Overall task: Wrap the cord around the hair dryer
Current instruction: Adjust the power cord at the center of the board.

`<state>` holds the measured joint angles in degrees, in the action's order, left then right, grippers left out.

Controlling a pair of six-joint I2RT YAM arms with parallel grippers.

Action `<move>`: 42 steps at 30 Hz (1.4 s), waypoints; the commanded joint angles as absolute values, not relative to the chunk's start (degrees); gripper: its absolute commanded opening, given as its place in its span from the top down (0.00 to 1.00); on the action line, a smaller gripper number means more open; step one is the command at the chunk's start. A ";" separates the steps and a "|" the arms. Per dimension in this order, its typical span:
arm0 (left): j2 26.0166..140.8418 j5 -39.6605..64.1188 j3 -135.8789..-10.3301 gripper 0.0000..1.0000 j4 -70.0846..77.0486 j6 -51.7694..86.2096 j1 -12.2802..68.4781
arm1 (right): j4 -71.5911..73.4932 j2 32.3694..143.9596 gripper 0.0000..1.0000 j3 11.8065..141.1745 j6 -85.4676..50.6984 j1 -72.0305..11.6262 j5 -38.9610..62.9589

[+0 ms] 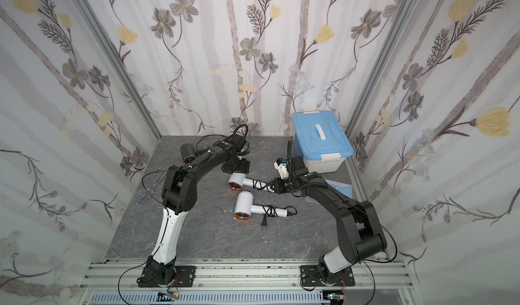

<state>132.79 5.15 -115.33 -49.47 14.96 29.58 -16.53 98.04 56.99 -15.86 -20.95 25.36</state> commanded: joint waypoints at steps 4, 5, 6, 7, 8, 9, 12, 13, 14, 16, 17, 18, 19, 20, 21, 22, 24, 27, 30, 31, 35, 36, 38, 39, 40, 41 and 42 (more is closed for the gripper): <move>132.15 5.21 -114.39 0.20 -48.86 15.74 29.62 | -10.20 103.02 0.64 60.05 -24.73 -21.09 22.68; 131.93 4.95 -114.22 0.20 -48.91 15.73 29.62 | -10.67 103.34 0.62 60.37 -24.95 -21.24 21.84; 131.84 4.69 -114.10 0.20 -48.87 15.73 29.62 | -10.96 103.47 0.61 60.38 -25.02 -21.45 21.17; 131.84 4.55 -114.08 0.20 -48.96 15.73 29.56 | -11.11 103.36 0.59 60.29 -25.05 -21.53 20.65; 131.81 4.52 -114.08 0.20 -49.02 15.74 29.62 | -11.27 103.28 0.59 60.16 -25.07 -21.62 20.48; 131.83 4.58 -114.08 0.20 -48.91 15.82 29.63 | -11.19 103.35 0.59 60.04 -25.20 -21.62 20.39; 131.84 4.60 -114.08 0.20 -48.83 16.17 29.60 | -11.79 104.22 0.60 60.03 -25.21 -21.86 20.19; 131.84 4.48 -114.09 0.20 -48.79 16.32 29.56 | -12.16 104.18 0.62 60.03 -25.21 -21.94 19.63; 131.83 4.43 -114.10 0.20 -48.79 16.35 29.62 | -12.22 103.81 0.62 59.80 -25.18 -22.04 18.94; 131.84 4.36 -114.16 0.20 -48.78 16.57 29.62 | -12.09 102.23 0.62 59.03 -25.11 -22.00 17.70; 131.92 4.34 -114.21 0.20 -48.83 16.65 29.62 | -12.37 101.23 0.62 58.85 -25.13 -22.01 17.10; 131.99 4.36 -114.26 0.20 -48.86 16.78 29.62 | -12.66 100.16 0.62 58.59 -25.03 -22.05 16.47; 132.10 4.36 -114.34 0.20 -48.87 16.95 29.55 | -13.09 99.00 0.61 58.32 -24.96 -22.04 16.09; 132.10 4.35 -114.29 0.20 -48.82 17.09 29.57 | -13.41 98.12 0.59 57.91 -24.88 -22.06 15.80; 132.10 4.31 -114.26 0.21 -48.78 17.22 29.57 | -13.77 97.16 0.57 57.32 -24.86 -22.14 15.38; 132.14 4.27 -114.28 0.21 -48.78 17.30 29.60 | -14.09 96.36 0.55 56.61 -24.92 -22.08 15.15; 132.18 4.27 -114.26 0.21 -48.87 17.45 29.55 | -14.28 95.33 0.54 54.98 -25.28 -22.29 15.32; 132.18 4.29 -114.21 0.21 -48.78 17.65 29.52 | -13.41 95.23 0.57 52.87 -26.20 -22.98 16.25; 132.34 4.50 -114.28 0.22 -48.61 18.08 29.53 | -11.54 96.58 0.59 51.91 -27.46 -23.75 17.52; 132.36 4.57 -114.26 0.22 -48.62 18.18 29.53 | -11.09 97.13 0.59 51.77 -27.80 -24.08 17.90; 132.36 4.20 -114.17 0.22 -48.78 18.02 29.53 | -11.37 98.38 0.59 51.57 -27.32 -24.75 16.82; 132.36 4.13 -114.18 0.23 -48.87 18.02 29.53 | -11.95 98.69 0.58 51.88 -25.90 -25.05 15.51; 132.45 4.24 -114.18 0.23 -48.91 18.19 29.50 | -13.50 99.57 0.58 52.87 -22.72 -25.70 12.50; 132.45 4.33 -114.17 0.23 -48.80 18.24 29.48 | -13.56 100.16 0.58 53.06 -20.93 -25.88 11.99; 132.44 4.45 -114.08 0.24 -48.79 18.32 29.54 | -13.62 100.84 0.58 53.29 -19.10 -26.08 11.47; 132.43 4.42 -114.14 0.24 -48.78 18.37 29.46 | -13.94 101.43 0.58 53.56 -17.54 -26.32 10.58; 132.36 4.34 -114.13 0.24 -48.78 18.39 29.51 | -14.18 102.08 0.58 53.89 -16.24 -26.66 9.57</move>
<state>132.46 4.71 -114.17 -49.06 17.37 29.56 -13.69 100.86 52.99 -21.78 -26.15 13.80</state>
